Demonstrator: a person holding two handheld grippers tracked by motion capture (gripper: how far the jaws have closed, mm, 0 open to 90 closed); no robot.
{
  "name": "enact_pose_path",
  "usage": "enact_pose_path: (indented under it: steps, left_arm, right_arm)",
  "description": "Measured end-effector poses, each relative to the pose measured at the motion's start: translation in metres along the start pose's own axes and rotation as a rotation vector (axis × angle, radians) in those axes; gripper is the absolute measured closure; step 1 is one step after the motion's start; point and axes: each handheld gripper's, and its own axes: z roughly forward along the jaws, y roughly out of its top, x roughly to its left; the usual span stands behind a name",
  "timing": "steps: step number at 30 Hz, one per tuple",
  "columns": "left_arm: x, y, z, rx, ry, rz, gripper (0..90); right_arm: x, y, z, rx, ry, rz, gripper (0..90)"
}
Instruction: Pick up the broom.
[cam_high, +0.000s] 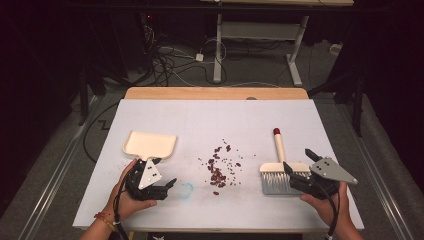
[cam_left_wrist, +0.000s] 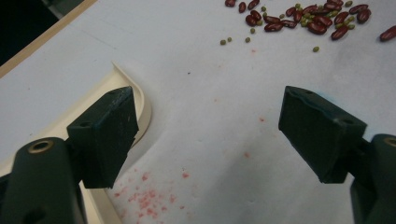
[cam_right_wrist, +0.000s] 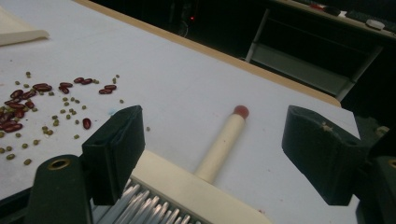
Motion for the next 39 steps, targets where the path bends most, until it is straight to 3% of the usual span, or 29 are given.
enact_pose_path:
  steps: [6,7,10,12,15,20,21,23,26,31,35,39]
  left_arm:
    - [-0.002,-0.001,-0.005,-0.002,0.005,0.013,19.6]
    - [-0.001,-0.001,-0.004,-0.001,0.004,0.013,19.5]
    - [-0.001,-0.002,-0.001,0.025,0.000,0.021,19.6]
    - [-0.003,-0.003,0.000,0.030,-0.006,0.032,19.6]
    - [-0.004,-0.003,-0.001,0.029,-0.007,0.040,19.6]
    - [-0.003,-0.005,0.001,0.053,-0.005,0.048,20.2]
    - [-0.003,-0.005,0.001,0.053,-0.005,0.048,20.2]
    - [-0.005,-0.004,0.001,0.053,-0.006,0.052,20.2]
    - [-0.006,-0.004,0.001,0.056,-0.008,0.055,20.2]
    - [-0.007,-0.003,0.001,0.052,-0.007,0.059,20.2]
    - [-0.006,-0.002,0.003,0.052,-0.013,0.049,20.2]
    - [-0.009,-0.001,0.004,0.057,-0.009,0.047,20.2]
  right_arm:
    - [-0.016,0.018,0.018,0.080,0.009,0.079,22.1]
    - [-0.021,0.024,0.031,0.141,0.000,0.095,22.8]
    - [-0.030,0.032,0.054,0.216,0.013,0.107,24.4]
    - [-0.035,0.034,0.074,0.310,0.021,0.121,27.4]
    - [-0.040,0.027,0.104,0.448,0.037,0.159,27.6]
    - [-0.037,0.008,0.140,0.642,0.061,0.146,35.6]
    - [-0.037,0.008,0.140,0.642,0.061,0.146,35.6]
    - [-0.040,0.006,0.145,0.645,0.093,0.191,42.8]
    - [-0.033,0.009,0.144,0.634,0.114,0.162,58.4]
    - [-0.022,0.010,0.143,0.618,0.159,0.126,64.6]
    - [-0.021,0.010,0.143,0.611,0.176,0.114,69.2]
    - [-0.017,0.008,0.138,0.585,0.176,0.073,70.1]
